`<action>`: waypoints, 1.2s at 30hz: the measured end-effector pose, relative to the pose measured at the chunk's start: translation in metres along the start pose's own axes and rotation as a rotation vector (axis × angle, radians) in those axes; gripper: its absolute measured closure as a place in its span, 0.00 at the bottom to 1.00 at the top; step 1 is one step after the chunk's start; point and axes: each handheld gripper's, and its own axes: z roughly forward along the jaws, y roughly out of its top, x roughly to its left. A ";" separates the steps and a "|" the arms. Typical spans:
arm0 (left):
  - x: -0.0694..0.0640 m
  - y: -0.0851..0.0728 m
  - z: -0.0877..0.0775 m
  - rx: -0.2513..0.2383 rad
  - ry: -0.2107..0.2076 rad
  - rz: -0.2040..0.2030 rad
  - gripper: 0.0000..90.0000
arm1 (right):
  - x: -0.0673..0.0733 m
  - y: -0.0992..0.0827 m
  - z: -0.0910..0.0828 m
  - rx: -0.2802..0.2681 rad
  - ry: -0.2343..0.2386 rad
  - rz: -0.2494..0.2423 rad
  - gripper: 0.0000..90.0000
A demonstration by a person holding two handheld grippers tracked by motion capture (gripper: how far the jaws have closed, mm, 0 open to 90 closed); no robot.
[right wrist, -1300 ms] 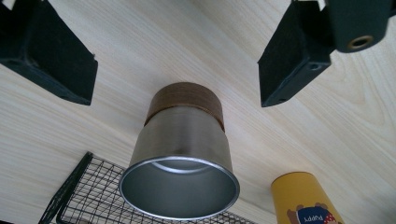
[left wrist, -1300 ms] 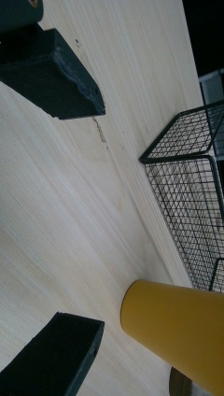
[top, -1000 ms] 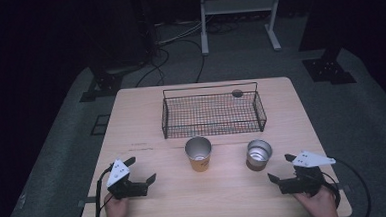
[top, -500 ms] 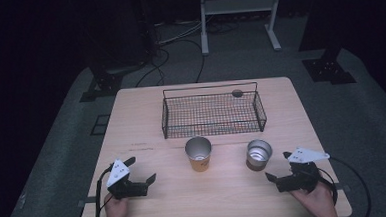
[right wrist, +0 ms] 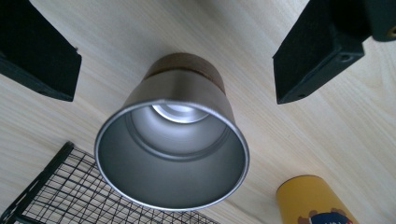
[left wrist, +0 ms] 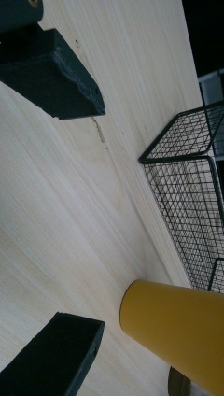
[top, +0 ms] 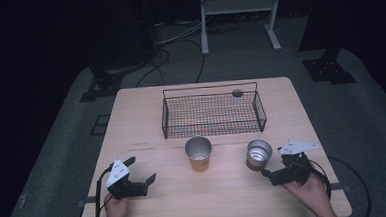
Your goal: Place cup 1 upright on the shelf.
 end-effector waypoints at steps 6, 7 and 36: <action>0.000 0.000 0.000 0.000 0.000 0.002 0.00 | -0.001 0.008 0.007 0.018 0.012 0.000 0.00; 0.000 0.000 0.000 0.000 0.000 0.003 0.00 | -0.001 0.009 0.008 0.023 0.012 0.003 0.01; 0.000 0.000 0.000 0.000 -0.002 0.005 0.00 | -0.002 0.034 0.038 0.130 0.010 -0.035 0.08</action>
